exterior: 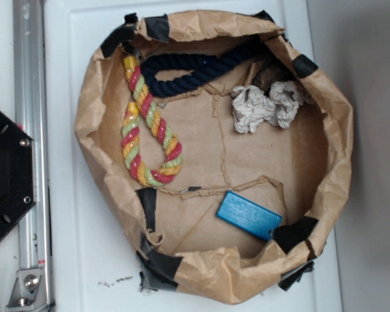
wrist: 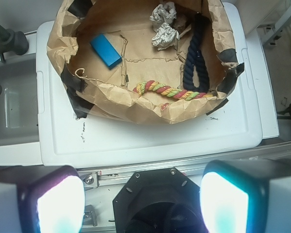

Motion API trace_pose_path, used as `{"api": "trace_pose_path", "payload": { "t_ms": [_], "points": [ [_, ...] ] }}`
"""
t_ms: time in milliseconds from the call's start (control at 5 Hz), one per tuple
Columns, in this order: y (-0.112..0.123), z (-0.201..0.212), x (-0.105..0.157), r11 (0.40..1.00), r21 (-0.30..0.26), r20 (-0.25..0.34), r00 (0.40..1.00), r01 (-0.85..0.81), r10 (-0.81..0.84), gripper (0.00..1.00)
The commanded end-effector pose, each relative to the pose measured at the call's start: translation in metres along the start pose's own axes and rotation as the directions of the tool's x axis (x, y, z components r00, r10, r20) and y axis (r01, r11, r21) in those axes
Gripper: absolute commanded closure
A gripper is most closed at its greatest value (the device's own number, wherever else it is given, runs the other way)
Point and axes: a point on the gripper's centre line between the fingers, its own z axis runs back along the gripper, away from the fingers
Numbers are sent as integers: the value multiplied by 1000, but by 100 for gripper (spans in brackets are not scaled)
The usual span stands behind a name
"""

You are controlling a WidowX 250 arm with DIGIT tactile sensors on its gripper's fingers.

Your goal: Grab the blue block.

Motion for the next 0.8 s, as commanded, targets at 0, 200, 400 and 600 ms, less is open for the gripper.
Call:
{"api": "trace_pose_path", "payload": {
  "t_ms": [0,200,400,600],
  "points": [
    [0,0,0,1000,0,0,1000,0,0,0],
    [7,-38,46,997,71,50,998,-27,23,0],
    [6,-58,96,999,26,125,992,23,-26,0],
    [3,-108,141,997,10,111,991,74,-75,0]
  ]
}}
